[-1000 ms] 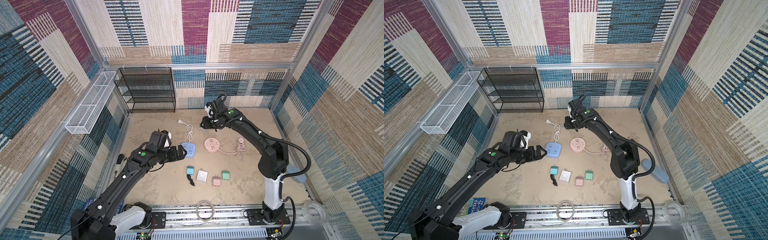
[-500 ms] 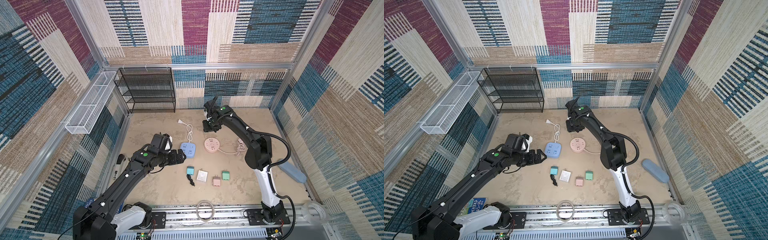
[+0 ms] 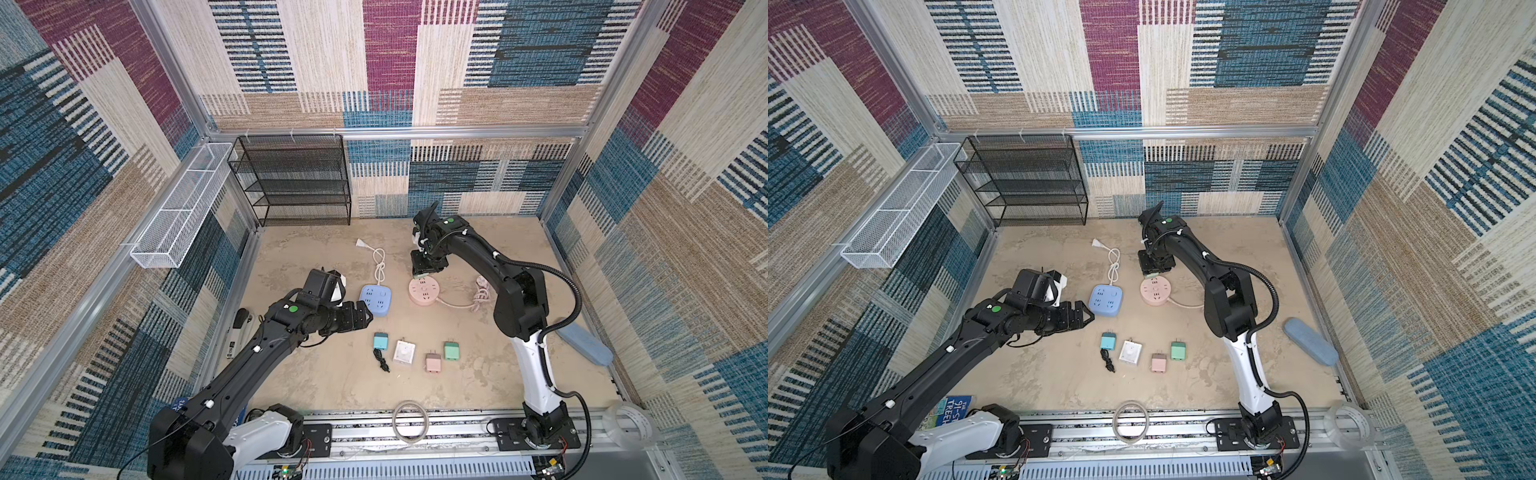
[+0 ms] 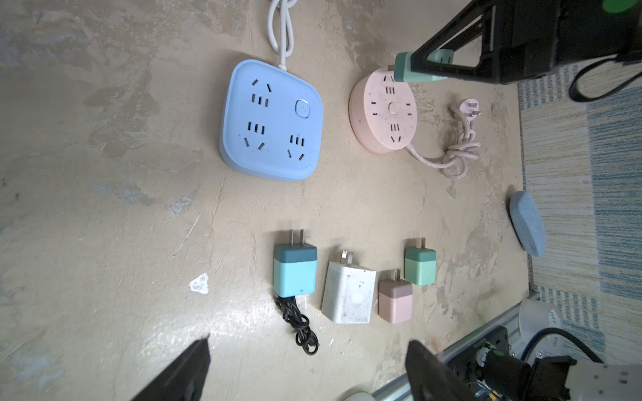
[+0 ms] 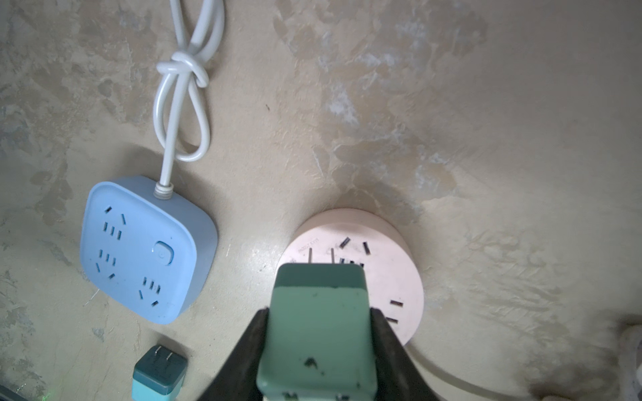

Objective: Insert plugs into power strip
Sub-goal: Move the socket to the center of the table.

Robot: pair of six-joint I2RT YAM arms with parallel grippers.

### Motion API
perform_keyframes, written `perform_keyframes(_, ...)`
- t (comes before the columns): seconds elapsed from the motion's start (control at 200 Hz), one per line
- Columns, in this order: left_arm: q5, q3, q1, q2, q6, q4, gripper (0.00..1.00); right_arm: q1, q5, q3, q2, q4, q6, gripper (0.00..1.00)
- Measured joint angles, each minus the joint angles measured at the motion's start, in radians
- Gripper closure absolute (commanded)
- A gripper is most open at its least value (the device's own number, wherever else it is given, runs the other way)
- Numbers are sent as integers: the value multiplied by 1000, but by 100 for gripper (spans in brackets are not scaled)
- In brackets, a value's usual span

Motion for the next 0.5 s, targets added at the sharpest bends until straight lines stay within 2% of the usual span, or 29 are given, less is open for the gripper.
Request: perform_keyframes(0.501,13,13,-2,52,3,4,8,0,27,-30,-5,-5,5,100)
